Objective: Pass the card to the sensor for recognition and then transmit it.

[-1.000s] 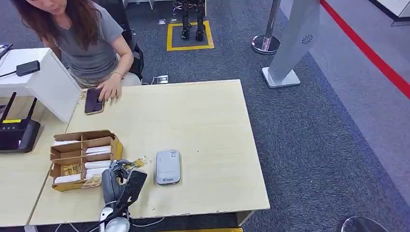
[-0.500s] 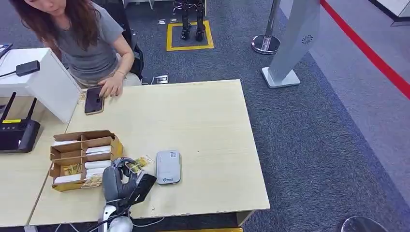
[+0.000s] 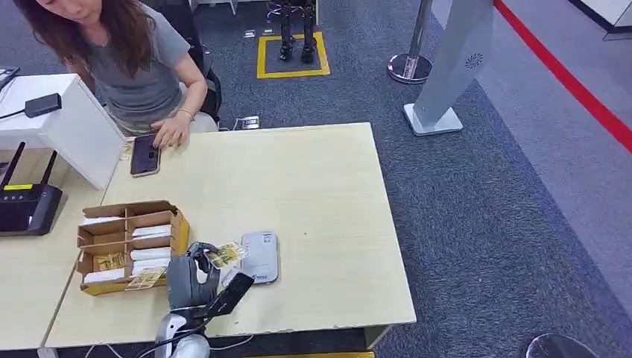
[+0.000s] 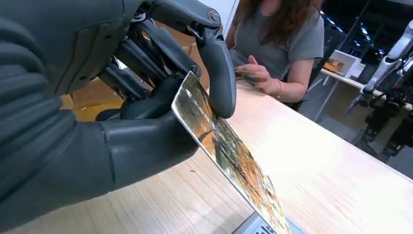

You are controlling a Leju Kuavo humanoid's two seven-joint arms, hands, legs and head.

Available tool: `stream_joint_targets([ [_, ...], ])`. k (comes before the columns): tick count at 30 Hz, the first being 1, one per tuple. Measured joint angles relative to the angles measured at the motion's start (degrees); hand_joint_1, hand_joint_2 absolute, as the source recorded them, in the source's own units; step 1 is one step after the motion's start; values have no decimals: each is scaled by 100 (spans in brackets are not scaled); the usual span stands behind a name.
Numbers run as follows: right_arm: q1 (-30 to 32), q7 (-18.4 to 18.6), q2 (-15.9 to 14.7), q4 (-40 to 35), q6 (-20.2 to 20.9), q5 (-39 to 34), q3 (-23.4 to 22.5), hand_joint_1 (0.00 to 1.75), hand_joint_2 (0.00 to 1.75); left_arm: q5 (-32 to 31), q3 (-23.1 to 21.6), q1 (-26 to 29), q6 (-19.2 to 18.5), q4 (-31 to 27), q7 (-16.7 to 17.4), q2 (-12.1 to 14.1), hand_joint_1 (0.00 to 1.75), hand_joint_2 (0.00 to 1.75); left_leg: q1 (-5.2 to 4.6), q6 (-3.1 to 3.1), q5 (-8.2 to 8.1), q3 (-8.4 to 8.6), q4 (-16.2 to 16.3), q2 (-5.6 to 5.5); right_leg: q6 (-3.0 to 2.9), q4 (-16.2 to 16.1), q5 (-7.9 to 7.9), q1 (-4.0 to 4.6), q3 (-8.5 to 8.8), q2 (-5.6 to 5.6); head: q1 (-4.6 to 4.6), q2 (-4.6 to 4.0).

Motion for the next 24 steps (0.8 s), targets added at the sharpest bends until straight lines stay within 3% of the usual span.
stream_joint_targets([
  [7, -11, 26, 2, 2, 24, 28, 48, 0, 175, -341, 0, -113, 0, 112, 83, -11, 175, 175, 0, 1, 1, 0, 0, 0, 0, 0, 1, 0, 0, 0, 0, 0],
  [24, -37, 39, 28, 37, 68, 28, 107, 0, 175, -365, 0, -383, 2, 402, -22, -135, 175, 175, 0, 3, 2, -1, 1, 0, 0, 0, 2, 0, 0, 0, 0, 0],
])
